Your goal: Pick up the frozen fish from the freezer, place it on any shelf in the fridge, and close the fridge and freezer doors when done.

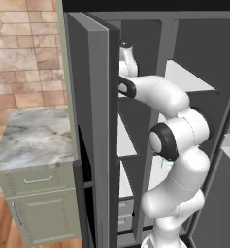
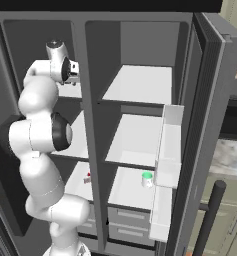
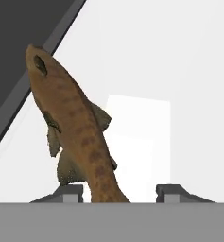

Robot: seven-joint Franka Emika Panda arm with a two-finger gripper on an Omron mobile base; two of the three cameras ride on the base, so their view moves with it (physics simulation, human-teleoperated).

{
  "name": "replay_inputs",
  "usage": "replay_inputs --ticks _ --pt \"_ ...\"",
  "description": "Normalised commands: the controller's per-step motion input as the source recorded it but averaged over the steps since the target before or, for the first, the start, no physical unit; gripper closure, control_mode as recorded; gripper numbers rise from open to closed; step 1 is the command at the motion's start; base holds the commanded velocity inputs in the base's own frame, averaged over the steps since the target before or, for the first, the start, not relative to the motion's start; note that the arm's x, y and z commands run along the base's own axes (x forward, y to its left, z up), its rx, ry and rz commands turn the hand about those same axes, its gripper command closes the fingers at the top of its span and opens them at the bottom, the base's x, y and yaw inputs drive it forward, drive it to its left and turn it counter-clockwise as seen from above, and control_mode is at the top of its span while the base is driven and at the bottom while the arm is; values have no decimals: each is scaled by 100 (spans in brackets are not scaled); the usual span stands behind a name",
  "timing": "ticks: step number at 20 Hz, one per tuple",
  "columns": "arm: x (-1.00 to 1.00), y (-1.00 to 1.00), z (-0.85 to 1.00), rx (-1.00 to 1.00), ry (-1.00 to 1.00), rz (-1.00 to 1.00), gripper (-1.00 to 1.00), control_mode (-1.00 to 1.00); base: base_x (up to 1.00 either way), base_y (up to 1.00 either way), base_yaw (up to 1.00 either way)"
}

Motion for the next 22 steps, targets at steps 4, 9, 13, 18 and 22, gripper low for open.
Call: replay_inputs --ticks 4,9,13,18,22 --pt "0 -4 -46 3 -10 0 100 -100 0 0 0" --pt "0 -1 -32 4 -6 0 100 -100 0 0 0" --pt "-28 0 -1 3 -1 0 100 -100 0 0 0" --pt "-88 1 6 0 -36 0 100 -100 0 0 0" --pt "-100 3 34 0 -30 0 100 -100 0 0 0"
